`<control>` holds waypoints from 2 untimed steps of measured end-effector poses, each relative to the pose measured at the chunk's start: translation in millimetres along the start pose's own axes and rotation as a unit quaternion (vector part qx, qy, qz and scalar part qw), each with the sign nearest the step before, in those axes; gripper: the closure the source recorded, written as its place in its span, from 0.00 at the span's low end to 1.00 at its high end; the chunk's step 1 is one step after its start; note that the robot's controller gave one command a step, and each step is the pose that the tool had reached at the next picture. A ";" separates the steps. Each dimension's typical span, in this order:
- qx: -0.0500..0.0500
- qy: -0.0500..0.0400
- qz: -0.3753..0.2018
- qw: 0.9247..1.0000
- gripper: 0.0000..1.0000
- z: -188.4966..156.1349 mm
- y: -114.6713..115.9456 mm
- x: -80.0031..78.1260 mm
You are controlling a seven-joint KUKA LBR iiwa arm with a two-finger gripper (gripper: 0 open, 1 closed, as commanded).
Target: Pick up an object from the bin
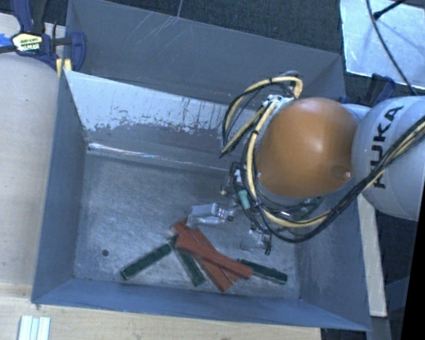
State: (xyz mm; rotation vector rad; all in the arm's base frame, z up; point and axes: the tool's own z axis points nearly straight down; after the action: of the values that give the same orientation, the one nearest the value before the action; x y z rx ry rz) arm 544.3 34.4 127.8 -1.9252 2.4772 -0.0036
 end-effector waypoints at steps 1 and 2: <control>0.000 -0.002 -0.195 0.981 0.00 -49.9 33.2 -39.9; -0.005 -0.001 -0.430 0.903 0.00 59.5 38.8 -36.0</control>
Offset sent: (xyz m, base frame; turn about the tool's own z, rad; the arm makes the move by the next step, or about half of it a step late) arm -0.0233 0.0452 0.0486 -0.3906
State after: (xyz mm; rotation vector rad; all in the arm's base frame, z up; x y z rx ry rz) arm 515.9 79.0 68.2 -2.8084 1.4114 0.0082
